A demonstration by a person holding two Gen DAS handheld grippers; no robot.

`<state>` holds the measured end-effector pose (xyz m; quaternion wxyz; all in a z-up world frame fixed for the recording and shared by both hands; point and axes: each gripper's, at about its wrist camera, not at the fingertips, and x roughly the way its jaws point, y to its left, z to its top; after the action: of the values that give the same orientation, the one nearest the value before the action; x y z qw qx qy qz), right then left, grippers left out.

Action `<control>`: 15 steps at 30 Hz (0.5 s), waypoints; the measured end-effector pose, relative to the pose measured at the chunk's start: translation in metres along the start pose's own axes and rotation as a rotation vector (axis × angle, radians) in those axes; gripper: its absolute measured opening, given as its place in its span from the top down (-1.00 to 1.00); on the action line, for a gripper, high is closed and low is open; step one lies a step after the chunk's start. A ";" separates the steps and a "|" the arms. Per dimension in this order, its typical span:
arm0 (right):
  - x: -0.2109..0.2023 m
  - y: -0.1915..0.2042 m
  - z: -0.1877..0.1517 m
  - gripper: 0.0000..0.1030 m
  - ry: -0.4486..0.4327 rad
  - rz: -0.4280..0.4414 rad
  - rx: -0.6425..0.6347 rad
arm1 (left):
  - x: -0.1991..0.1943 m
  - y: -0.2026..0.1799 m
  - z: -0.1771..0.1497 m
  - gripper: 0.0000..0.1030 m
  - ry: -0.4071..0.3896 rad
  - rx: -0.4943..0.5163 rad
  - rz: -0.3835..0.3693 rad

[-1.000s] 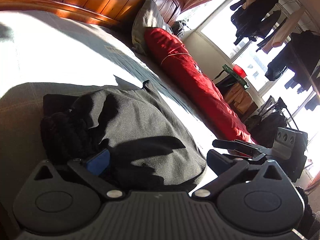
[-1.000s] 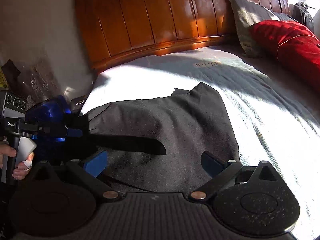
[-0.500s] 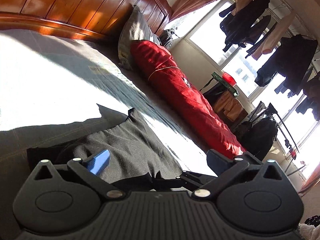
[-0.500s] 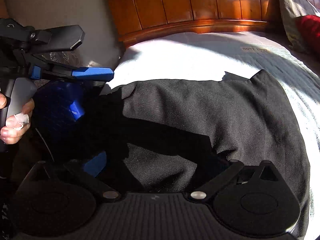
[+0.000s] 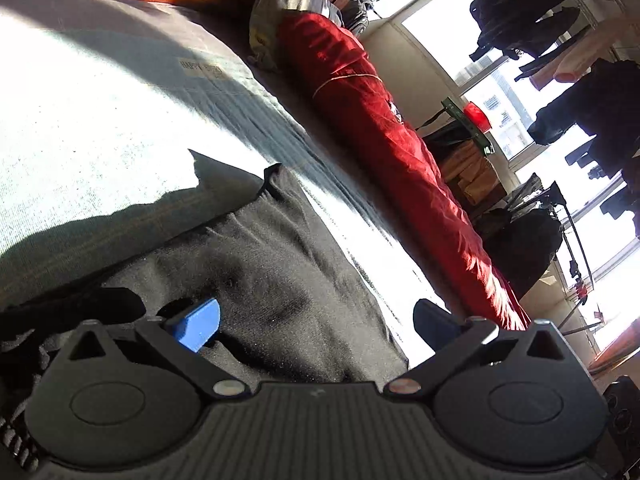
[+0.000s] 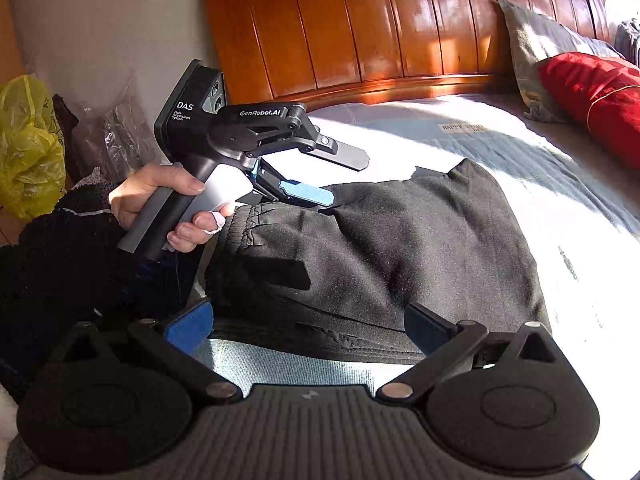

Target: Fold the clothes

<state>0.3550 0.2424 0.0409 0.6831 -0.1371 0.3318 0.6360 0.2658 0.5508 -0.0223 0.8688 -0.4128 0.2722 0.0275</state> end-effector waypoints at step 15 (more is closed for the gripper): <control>-0.065 0.005 -0.050 -1.00 -0.014 -0.149 0.200 | 0.047 -0.035 0.005 -0.99 0.076 0.050 -0.016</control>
<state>0.3377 0.1624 0.0456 0.7411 -0.0881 0.3778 0.5480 0.3177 0.5228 -0.0185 0.8681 -0.3937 0.3024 -0.0018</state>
